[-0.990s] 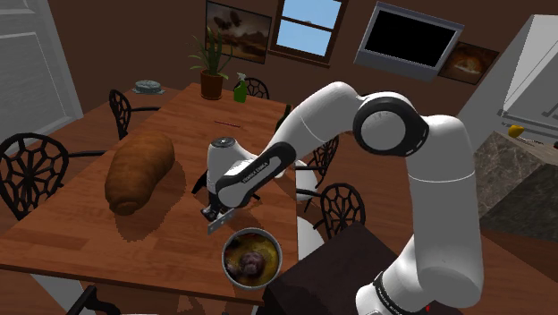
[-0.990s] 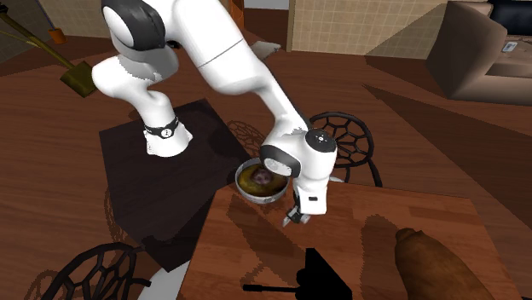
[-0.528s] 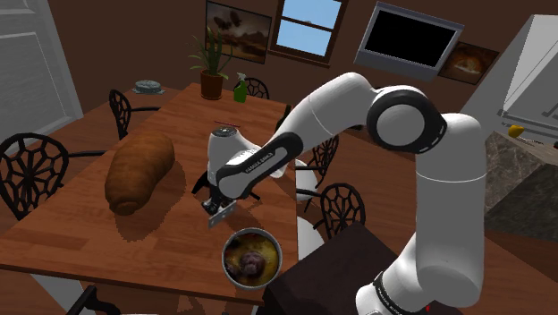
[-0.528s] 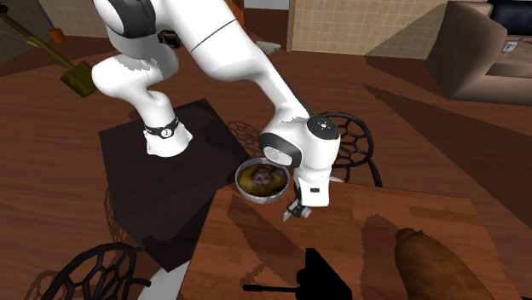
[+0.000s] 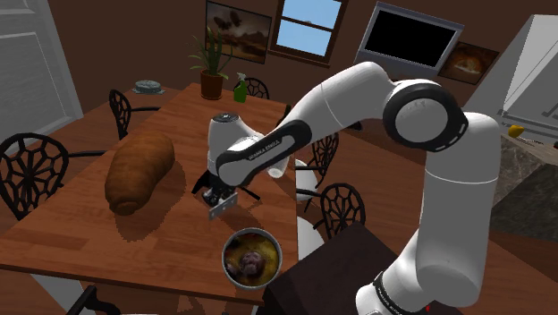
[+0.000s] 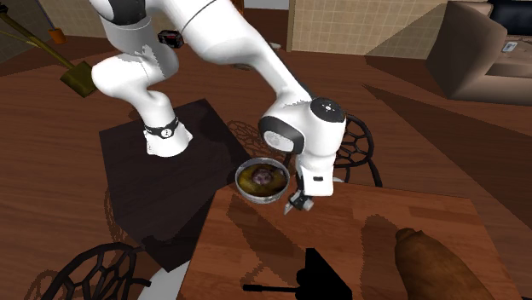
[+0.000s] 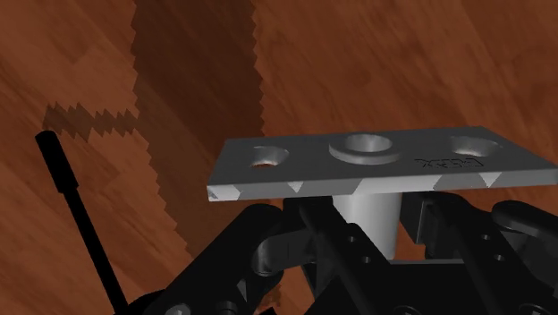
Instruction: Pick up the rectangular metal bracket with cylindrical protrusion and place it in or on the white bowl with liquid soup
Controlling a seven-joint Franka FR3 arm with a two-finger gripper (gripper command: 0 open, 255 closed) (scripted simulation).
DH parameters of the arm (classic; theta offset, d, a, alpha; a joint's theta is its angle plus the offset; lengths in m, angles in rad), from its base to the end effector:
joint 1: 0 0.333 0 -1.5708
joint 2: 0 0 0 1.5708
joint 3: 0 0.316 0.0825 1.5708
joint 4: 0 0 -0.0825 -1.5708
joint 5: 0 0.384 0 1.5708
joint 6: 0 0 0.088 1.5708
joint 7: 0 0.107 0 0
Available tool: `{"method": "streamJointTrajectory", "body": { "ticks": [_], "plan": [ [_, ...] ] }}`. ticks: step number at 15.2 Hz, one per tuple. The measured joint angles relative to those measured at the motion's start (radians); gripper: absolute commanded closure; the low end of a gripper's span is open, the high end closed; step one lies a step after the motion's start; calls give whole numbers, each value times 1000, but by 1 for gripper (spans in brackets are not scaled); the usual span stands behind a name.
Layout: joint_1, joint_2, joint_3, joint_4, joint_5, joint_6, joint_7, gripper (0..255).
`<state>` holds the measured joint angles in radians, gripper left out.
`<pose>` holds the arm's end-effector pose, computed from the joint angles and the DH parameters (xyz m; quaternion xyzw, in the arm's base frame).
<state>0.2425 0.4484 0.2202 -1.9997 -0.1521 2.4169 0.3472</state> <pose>0.5441 0.2666 0.2359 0.9944 0.1049 -0.0065 0.0054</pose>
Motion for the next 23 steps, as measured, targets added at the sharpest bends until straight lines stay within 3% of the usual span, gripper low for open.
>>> {"method": "streamJointTrajectory", "body": {
  "ticks": [5,13,18,23],
  "plan": [
    [-7,-53,10,-19,16,-32,-7,255],
    [-6,-277,50,-371,66,100,15,255],
    [11,-446,89,-585,145,154,10,255],
    [16,-412,93,-633,120,233,43,255]
  ]
}}
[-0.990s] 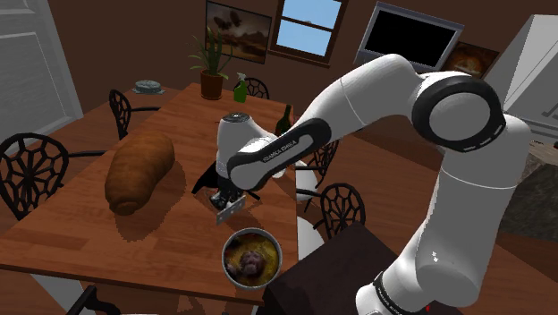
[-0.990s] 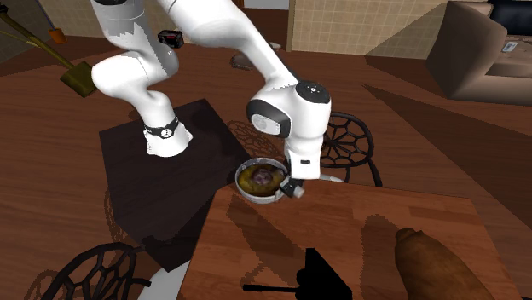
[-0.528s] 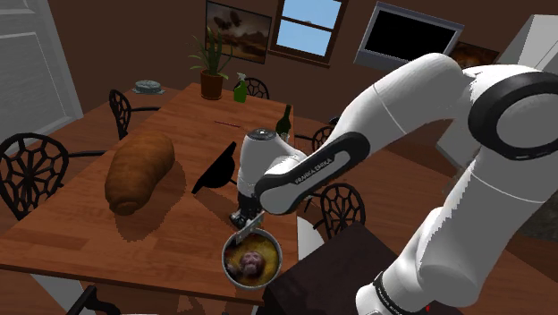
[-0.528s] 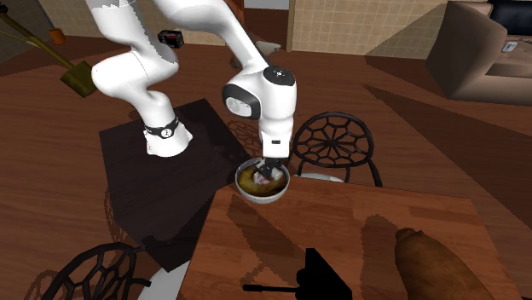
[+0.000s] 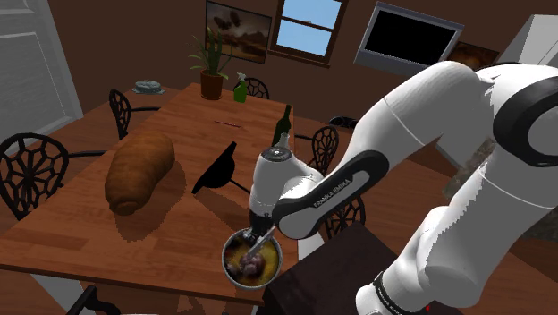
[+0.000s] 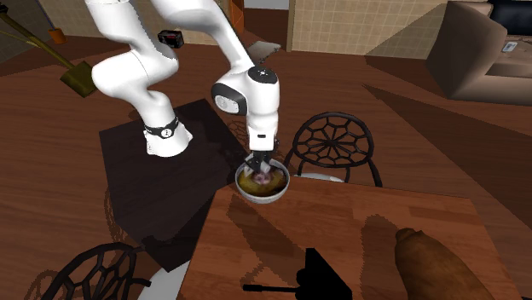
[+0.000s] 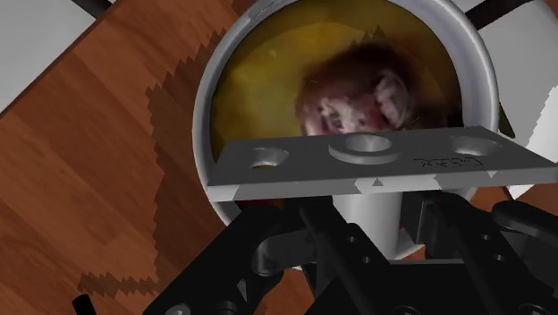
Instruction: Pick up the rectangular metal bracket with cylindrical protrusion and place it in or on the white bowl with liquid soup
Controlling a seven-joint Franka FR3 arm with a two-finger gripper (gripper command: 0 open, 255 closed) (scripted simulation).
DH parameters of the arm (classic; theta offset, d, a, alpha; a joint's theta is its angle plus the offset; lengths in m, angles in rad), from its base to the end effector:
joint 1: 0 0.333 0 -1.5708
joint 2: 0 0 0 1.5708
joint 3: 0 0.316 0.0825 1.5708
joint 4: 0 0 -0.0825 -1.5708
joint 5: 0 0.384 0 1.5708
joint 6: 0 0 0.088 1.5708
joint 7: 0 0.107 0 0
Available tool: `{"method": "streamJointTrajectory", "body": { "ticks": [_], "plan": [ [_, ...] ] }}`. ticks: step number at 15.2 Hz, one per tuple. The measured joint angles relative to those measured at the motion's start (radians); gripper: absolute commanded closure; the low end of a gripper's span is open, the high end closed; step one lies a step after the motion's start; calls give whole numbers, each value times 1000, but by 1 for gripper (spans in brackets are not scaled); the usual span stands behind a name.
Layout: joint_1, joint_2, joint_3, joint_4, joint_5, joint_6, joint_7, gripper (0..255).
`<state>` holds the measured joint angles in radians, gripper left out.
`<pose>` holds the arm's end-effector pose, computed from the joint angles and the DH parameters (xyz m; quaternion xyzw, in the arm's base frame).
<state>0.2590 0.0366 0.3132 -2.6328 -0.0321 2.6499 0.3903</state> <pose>0.3590 0.2335 0.2334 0.9944 0.1049 -0.0069 0.0057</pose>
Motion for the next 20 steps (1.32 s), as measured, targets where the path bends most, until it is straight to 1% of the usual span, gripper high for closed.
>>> {"method": "streamJointTrajectory", "body": {
  "ticks": [8,14,15,20],
  "plan": [
    [11,126,-31,0,-103,118,75,255],
    [14,141,-38,5,-117,130,84,255],
    [14,141,-37,5,-117,130,84,0],
    [14,141,-37,4,-116,130,84,0]
  ]
}}
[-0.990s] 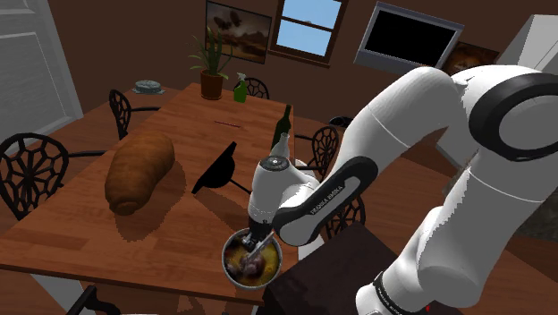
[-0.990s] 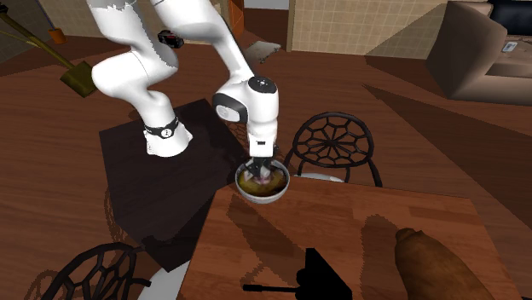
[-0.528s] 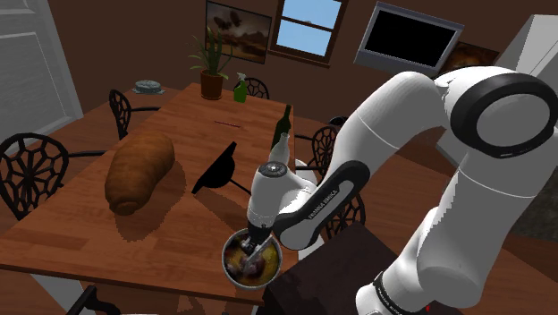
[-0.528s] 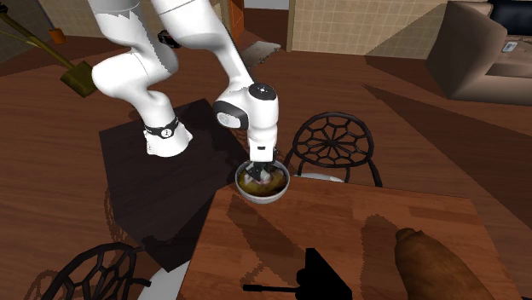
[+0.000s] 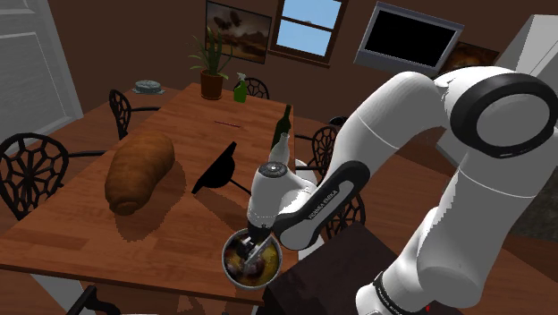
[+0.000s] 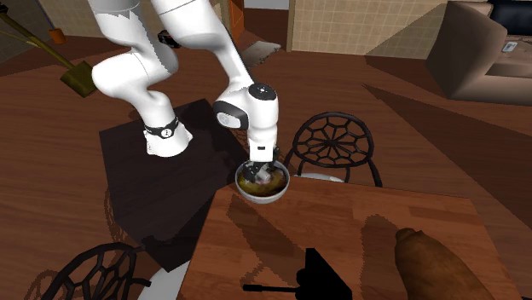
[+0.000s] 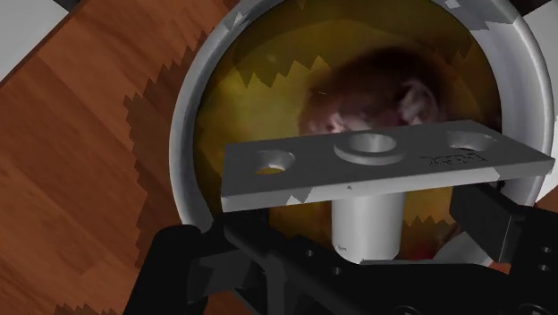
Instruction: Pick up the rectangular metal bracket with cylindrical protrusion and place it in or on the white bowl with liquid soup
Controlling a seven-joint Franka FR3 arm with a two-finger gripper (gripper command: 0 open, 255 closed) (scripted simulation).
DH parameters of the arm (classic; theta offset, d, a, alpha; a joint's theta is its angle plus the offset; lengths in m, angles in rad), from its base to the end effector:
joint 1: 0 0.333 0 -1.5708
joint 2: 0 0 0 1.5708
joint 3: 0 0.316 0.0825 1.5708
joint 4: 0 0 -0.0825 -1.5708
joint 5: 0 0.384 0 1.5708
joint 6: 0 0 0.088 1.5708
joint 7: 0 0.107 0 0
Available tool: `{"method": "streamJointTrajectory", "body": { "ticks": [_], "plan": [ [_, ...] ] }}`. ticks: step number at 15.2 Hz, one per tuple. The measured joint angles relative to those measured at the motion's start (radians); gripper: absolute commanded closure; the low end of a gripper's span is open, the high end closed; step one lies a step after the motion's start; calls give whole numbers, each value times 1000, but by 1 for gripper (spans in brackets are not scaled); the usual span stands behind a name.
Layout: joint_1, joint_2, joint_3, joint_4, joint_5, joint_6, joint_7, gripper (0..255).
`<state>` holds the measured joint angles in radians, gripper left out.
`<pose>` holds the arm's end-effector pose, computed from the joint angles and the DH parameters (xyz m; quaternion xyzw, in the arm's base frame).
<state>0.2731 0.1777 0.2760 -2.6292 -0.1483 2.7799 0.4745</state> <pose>0.3579 0.2328 0.1876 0.9944 0.1049 -0.0067 0.0054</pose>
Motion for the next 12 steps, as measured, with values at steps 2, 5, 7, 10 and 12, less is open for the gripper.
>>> {"method": "streamJointTrajectory", "body": {
  "ticks": [2,5,7,10,12],
  "plan": [
    [-8,-21,9,-1,18,-19,-16,0],
    [-19,-114,41,-2,93,-104,-65,0],
    [-20,-144,46,-4,116,-131,-82,0],
    [-20,-153,46,-4,124,-140,-89,0],
    [-21,-154,46,-4,125,-141,-90,0]
  ]
}}
